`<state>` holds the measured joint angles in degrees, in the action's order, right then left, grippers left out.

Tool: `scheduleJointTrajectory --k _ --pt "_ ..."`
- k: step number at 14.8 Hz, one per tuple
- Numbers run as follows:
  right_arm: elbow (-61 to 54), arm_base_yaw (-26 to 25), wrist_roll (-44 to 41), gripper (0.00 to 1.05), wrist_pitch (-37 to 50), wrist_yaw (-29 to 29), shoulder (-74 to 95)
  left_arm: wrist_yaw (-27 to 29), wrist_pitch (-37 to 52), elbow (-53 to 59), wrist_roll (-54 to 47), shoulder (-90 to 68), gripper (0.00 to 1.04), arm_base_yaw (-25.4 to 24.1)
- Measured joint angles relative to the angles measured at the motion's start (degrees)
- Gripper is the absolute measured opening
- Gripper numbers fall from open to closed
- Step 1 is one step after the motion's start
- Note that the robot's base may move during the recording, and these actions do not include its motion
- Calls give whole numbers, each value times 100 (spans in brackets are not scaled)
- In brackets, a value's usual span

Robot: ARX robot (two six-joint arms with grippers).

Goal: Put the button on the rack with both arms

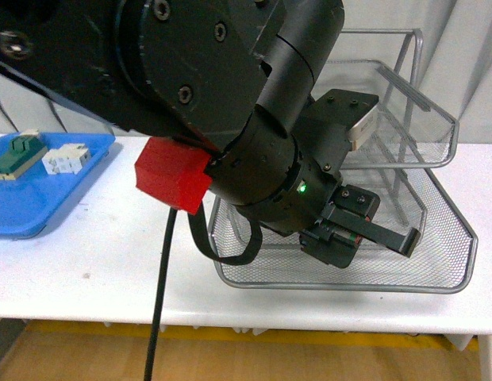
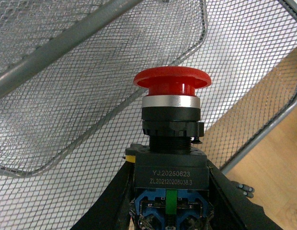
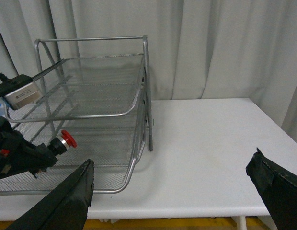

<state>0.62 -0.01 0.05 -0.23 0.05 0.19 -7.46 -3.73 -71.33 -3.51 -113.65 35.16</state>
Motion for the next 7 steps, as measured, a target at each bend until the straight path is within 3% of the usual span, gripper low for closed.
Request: scheduleJointTrajectory --k 4,5,7 --pt "0 0 0 98 2 0 0 42 -352 -787 33 -636 36 -15" --pt "0 0 0 98 0 0 0 52 -424 -942 74 -743 41 -46" --pt "0 0 0 98 0 0 0 9 -348 -1154 315 -800 67 -81"
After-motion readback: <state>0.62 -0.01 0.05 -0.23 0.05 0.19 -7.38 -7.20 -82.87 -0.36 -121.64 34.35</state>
